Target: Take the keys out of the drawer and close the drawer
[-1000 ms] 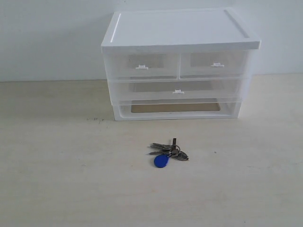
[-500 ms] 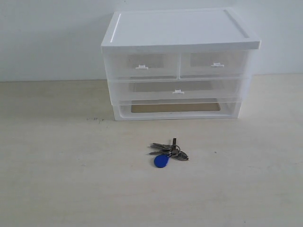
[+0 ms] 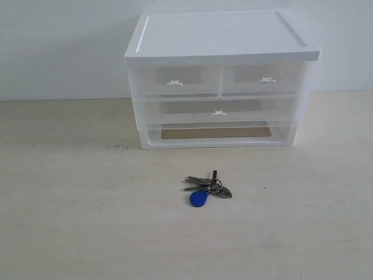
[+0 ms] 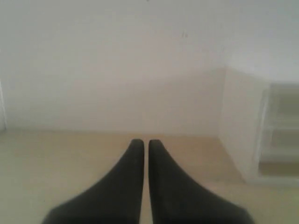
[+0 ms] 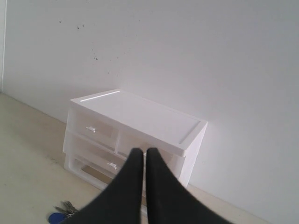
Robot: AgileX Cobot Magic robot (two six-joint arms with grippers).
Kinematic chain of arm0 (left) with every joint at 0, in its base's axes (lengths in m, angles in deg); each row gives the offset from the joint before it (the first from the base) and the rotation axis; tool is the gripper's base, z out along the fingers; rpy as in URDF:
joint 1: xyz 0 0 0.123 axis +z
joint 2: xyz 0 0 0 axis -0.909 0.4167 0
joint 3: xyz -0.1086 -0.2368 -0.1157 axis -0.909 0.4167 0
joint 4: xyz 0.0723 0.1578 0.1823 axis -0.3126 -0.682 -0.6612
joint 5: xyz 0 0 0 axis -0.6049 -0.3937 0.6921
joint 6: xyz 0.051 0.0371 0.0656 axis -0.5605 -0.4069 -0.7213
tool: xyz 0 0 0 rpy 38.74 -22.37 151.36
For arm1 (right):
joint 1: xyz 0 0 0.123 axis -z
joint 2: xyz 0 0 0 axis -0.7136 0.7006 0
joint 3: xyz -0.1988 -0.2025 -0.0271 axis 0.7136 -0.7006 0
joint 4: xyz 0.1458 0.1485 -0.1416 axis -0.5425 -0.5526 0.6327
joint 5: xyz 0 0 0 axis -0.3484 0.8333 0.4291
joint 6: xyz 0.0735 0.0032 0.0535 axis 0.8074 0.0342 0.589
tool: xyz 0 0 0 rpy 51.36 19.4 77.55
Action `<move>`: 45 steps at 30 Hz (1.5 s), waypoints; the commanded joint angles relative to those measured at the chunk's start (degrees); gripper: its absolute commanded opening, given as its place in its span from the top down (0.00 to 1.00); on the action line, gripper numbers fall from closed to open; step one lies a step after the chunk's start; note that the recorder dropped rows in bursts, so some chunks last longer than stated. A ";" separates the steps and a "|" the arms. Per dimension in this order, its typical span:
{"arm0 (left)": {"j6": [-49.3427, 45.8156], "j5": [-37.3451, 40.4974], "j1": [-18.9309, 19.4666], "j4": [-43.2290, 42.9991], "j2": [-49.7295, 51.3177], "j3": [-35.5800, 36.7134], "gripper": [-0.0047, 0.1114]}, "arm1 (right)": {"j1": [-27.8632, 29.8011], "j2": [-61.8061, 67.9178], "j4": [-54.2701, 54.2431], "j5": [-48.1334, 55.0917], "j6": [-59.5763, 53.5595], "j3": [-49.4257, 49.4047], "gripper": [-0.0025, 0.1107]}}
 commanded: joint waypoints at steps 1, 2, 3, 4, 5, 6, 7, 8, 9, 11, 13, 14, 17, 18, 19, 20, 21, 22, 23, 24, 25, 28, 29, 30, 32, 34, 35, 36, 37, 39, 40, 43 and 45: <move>-5.36 14.63 0.23 0.00 -0.12 0.27 0.92 | -0.03 -0.16 0.55 -0.05 -0.02 0.29 0.98; -5.65 15.92 0.23 0.00 -0.12 0.27 0.92 | -0.03 -0.16 0.55 -0.05 -0.02 0.29 0.98; -6.03 15.72 0.23 0.00 -0.12 0.27 0.92 | -0.03 -0.16 0.55 -0.05 -0.02 0.29 0.98; -6.03 15.61 0.23 0.00 -0.12 0.27 0.92 | -0.03 -0.16 0.55 -0.05 -0.02 0.29 0.98; -6.39 15.46 0.23 0.00 -0.12 0.27 0.92 | -0.03 -0.16 0.55 -0.05 -0.02 0.29 0.98; -6.39 15.46 0.23 0.00 -0.12 0.27 0.92 | -0.03 -0.16 0.55 -0.05 -0.02 0.29 0.98; -6.39 15.46 0.23 0.00 -0.12 0.27 0.92 | -0.03 -0.16 0.55 -0.05 -0.02 0.29 0.98; -6.39 15.46 0.23 0.00 -0.12 0.27 0.92 | -0.03 -0.16 0.55 -0.05 -0.02 0.29 0.98; -6.39 15.33 0.23 0.00 -0.12 0.27 0.92 | -0.03 -0.16 0.55 -0.05 -0.02 0.29 0.98; -6.39 15.21 0.23 0.00 -0.12 0.27 0.92 | -0.03 -0.16 0.55 -0.05 -0.02 0.29 0.98; -6.39 15.20 0.23 0.12 -0.12 0.27 0.92 | -0.03 -0.16 0.55 -0.05 -0.02 0.29 0.98; -6.39 15.20 0.23 0.12 -0.12 0.27 0.92 | -0.03 -0.16 0.55 -0.05 -0.02 0.29 0.98; -6.39 15.20 0.23 -0.01 -0.12 0.27 0.92 | -0.03 -0.16 0.55 -0.05 -0.02 0.29 0.98; -6.39 15.20 0.23 -0.01 -0.12 0.27 0.92 | -0.03 -0.16 0.55 -0.05 -0.02 0.29 0.98; -6.39 15.20 0.23 -0.01 -0.12 0.27 0.92 | -0.03 -0.16 0.55 -0.05 -0.02 0.29 0.98; -6.39 15.20 0.23 -0.01 -0.12 0.27 0.92 | -0.03 -0.16 0.55 -0.05 -0.02 0.29 0.98; -6.39 15.20 0.23 -0.01 -0.12 0.27 0.92 | -0.03 -0.16 0.55 -0.05 -0.02 0.29 0.98; -6.39 15.20 0.23 -0.01 -0.12 0.27 0.92 | -0.03 -0.16 0.55 -0.05 -0.02 0.29 0.98; -6.39 15.20 0.23 -0.01 -0.12 0.27 0.92 | -0.03 -0.16 0.55 -0.05 -0.02 0.29 0.98; -6.39 15.20 0.23 -0.01 -0.12 0.27 0.92 | -0.03 -0.16 0.55 -0.05 -0.02 0.29 0.98; -6.39 15.20 0.23 -0.01 -0.12 0.27 0.92 | -0.03 -0.16 0.55 -0.05 -0.02 0.29 0.98; -6.39 15.20 0.23 -0.01 -0.12 0.27 0.92 | -0.03 -0.16 0.55 -0.05 -0.02 0.29 0.98; -6.39 15.20 0.23 -0.01 -0.12 0.27 0.92 | -0.03 -0.16 0.55 -0.05 -0.02 0.29 0.98; -6.39 15.20 0.23 -0.01 -0.12 0.27 0.92 | -0.03 -0.16 0.55 -0.05 -0.02 0.29 0.98; -6.39 15.20 0.23 -0.01 -0.12 0.27 0.92 | -0.03 -0.16 0.55 -0.05 -0.02 0.29 0.98; -6.39 15.20 0.23 -0.01 -0.12 0.27 0.92 | -0.03 -0.16 0.55 -0.05 -0.02 0.29 0.98; -6.39 15.20 0.23 -0.01 -0.12 0.27 0.92 | -0.03 -0.16 0.55 -0.05 -0.02 0.29 0.98; -6.39 15.20 0.23 -0.01 -0.12 0.27 0.92 | -0.03 -0.16 0.55 -0.05 -0.02 0.29 0.98; -6.39 15.20 0.23 -0.01 -0.12 0.27 0.92 | -0.03 -0.16 0.55 -0.05 -0.02 0.29 0.98; -6.39 15.20 0.23 -0.01 -0.12 0.27 0.92 | -0.03 -0.16 0.55 -0.05 -0.02 0.29 0.98; -6.39 15.20 0.23 -0.01 -0.12 0.27 0.92 | -0.03 -0.16 0.55 -0.05 -0.02 0.29 0.98; -6.39 15.20 0.23 -0.01 -0.12 0.27 0.92 | -0.03 -0.16 0.55 -0.05 -0.02 0.29 0.98; -6.39 15.20 0.23 -0.01 -0.12 0.27 0.92 | -0.03 -0.16 0.55 -0.05 -0.02 0.29 0.98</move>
